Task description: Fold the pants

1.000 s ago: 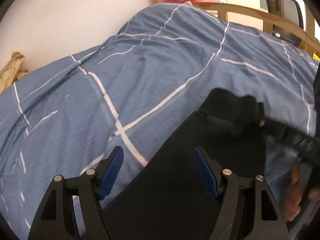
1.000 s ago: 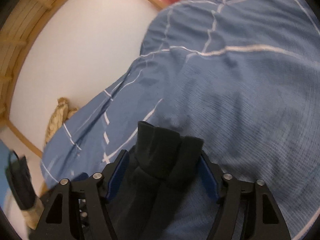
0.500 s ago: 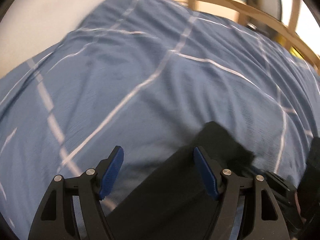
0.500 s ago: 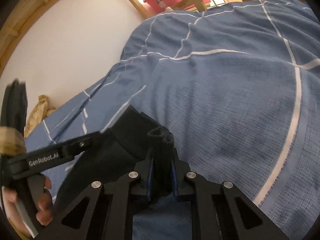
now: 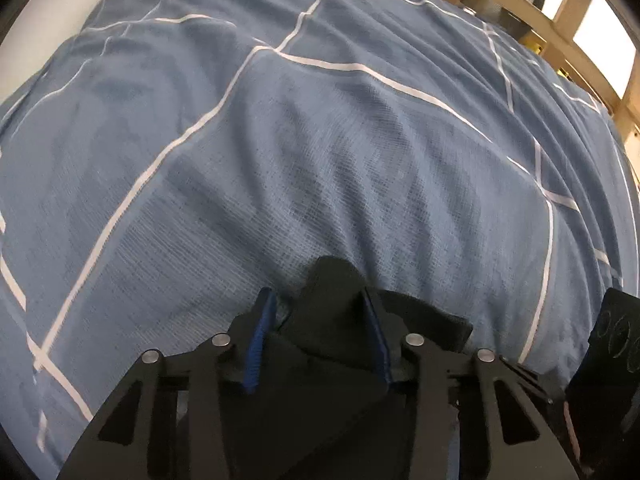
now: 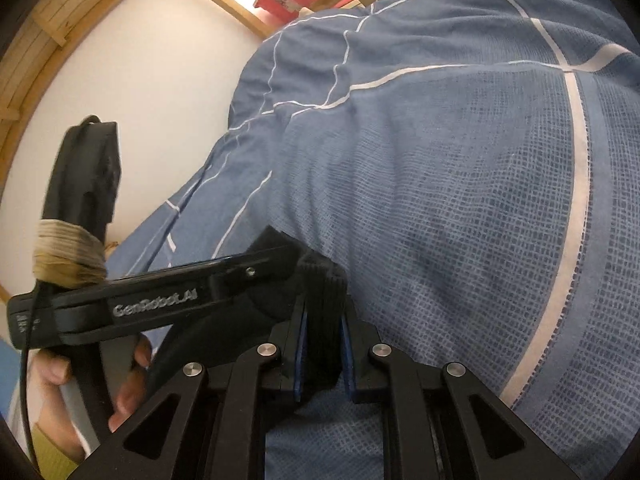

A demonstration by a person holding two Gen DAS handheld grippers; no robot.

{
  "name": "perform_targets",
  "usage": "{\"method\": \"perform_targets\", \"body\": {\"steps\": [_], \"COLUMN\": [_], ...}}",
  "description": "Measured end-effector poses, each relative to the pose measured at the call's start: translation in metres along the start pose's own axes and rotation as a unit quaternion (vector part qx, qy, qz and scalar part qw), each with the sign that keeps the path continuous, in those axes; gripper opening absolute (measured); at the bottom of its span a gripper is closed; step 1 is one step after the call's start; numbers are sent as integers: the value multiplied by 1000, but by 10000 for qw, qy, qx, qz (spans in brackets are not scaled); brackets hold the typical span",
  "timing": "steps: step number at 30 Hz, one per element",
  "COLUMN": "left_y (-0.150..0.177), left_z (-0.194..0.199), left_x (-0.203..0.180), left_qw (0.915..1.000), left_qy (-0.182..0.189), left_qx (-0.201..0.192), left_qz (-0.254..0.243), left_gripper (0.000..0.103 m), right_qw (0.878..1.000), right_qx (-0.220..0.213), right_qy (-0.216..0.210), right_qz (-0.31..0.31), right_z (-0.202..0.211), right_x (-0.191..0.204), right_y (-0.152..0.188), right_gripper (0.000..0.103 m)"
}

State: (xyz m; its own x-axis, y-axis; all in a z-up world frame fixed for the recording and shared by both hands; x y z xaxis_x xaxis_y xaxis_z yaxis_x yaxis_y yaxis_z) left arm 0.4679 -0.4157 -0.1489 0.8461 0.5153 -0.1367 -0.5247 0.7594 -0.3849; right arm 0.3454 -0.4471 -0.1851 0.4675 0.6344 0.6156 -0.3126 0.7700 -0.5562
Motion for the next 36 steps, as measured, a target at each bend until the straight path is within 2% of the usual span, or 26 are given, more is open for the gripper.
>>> {"method": "perform_targets", "body": {"steps": [3, 5, 9, 13, 14, 17, 21, 23, 29, 32, 36], "left_y": [4, 5, 15, 34, 44, 66, 105, 121, 188, 219, 258], "left_z": [11, 23, 59, 107, 125, 160, 209, 225, 274, 290, 298], "left_x": [-7, -7, -2, 12, 20, 32, 52, 62, 104, 116, 131], "left_qw": [9993, 9987, 9943, 9835, 9776, 9657, 9531, 9506, 9390, 9374, 9349], "left_qy": [-175, -145, 115, 369, 526, 637, 612, 504, 388, 268, 215], "left_qx": [-249, -447, -1058, -1739, -1968, -2399, -2801, -2882, -3122, -3175, -3187], "left_qz": [-229, -214, 9, 324, 533, 764, 968, 1038, 1390, 1402, 1547], "left_gripper": [25, 21, 15, 15, 15, 15, 15, 15, 14, 14, 14], "right_qw": [10000, 9999, 9982, 9906, 9866, 9723, 9436, 9291, 9011, 8819, 8675], "right_qx": [-24, -87, -393, -825, -959, -1262, -1503, -1518, -1316, -1239, -1102], "right_qy": [14, 23, -102, -241, -288, -571, -988, -1114, -1411, -1495, -1551], "right_qz": [42, 136, 430, 1067, 1292, 1883, 2778, 3182, 3883, 4297, 4597], "right_z": [0, 3, 18, 39, 46, 68, 101, 112, 128, 139, 145], "right_x": [2, 5, 18, 46, 57, 89, 144, 170, 233, 264, 286], "right_y": [-1, -1, -3, -4, -2, 4, 24, 38, 81, 112, 149], "right_gripper": [15, 15, 15, 15, 15, 15, 15, 15, 15, 15, 15]}}
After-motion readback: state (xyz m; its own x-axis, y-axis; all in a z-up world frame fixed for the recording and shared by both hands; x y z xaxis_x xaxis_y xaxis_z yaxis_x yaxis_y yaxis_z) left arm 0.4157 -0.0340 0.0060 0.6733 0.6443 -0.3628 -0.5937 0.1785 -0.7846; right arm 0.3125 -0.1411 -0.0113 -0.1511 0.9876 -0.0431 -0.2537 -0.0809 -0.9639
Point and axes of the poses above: each gripper's, at about its wrist camera, not at the fingertips, and z roughly against the way its jaws point, x to its left, y to its underside, the point moved 3 cm from there along -z, roughly the way its jaws point, and after that the axes turned 5 degrees about z, right-handed, at the moved point
